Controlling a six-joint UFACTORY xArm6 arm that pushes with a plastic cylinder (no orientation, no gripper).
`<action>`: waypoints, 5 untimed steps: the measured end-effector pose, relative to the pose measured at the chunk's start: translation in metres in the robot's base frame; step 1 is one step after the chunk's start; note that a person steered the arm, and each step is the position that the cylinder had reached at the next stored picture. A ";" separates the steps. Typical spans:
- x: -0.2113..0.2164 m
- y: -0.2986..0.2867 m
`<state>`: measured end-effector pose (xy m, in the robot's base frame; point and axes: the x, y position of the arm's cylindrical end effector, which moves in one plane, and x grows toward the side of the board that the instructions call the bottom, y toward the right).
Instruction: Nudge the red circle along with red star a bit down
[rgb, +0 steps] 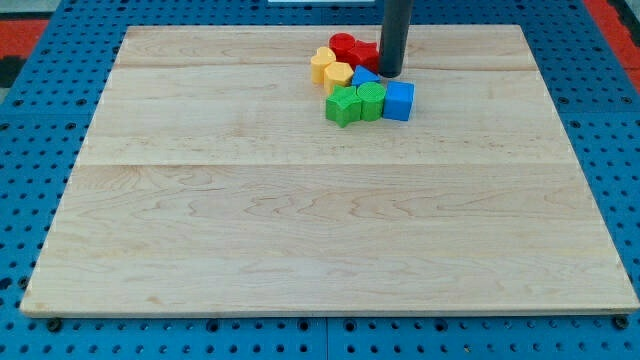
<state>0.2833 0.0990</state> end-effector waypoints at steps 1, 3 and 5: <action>-0.032 0.051; -0.078 -0.115; -0.063 -0.106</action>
<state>0.2206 -0.0072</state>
